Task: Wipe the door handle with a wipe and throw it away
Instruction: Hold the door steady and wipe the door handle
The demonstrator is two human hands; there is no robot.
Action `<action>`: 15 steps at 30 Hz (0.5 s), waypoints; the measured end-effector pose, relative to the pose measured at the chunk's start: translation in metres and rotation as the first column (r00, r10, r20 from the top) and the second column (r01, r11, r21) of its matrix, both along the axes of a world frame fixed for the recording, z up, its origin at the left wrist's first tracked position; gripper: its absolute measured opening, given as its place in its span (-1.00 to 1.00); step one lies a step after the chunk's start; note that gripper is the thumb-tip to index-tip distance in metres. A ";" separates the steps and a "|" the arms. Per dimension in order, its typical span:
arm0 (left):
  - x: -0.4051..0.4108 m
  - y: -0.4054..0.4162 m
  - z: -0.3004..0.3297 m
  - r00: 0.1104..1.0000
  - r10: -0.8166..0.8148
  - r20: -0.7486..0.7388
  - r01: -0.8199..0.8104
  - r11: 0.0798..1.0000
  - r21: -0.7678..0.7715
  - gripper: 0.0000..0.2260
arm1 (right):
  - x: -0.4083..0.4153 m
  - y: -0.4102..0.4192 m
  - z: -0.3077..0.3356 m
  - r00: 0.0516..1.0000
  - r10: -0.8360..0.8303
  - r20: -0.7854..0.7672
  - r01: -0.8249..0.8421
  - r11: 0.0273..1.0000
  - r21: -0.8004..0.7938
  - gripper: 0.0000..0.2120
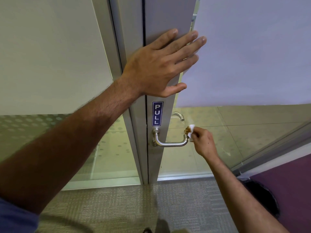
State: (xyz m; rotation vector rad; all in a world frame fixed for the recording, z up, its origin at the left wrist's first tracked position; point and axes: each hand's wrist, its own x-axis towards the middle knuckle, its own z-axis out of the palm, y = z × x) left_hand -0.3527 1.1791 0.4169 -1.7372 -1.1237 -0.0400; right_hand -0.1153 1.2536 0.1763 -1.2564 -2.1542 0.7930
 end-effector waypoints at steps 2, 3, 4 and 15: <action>-0.001 0.000 0.001 1.000 0.001 -0.001 -0.001 1.000 0.004 -0.39 | -0.007 0.011 0.004 0.970 0.195 0.149 -0.189 0.981 -0.051 -0.71; -0.001 0.000 0.001 1.000 -0.002 -0.003 0.002 1.000 0.006 -0.39 | -0.008 0.016 0.004 0.943 0.274 0.190 -0.256 0.960 -0.117 -0.67; 0.000 0.000 0.001 1.000 -0.004 -0.005 0.004 1.000 0.007 -0.39 | -0.007 0.020 0.003 0.929 0.317 0.190 -0.285 0.942 -0.177 -0.62; 0.001 -0.001 0.001 1.000 -0.003 0.008 0.003 1.000 -0.007 -0.39 | 0.004 -0.020 -0.032 0.852 -0.306 -0.425 -0.083 0.723 -0.686 -0.63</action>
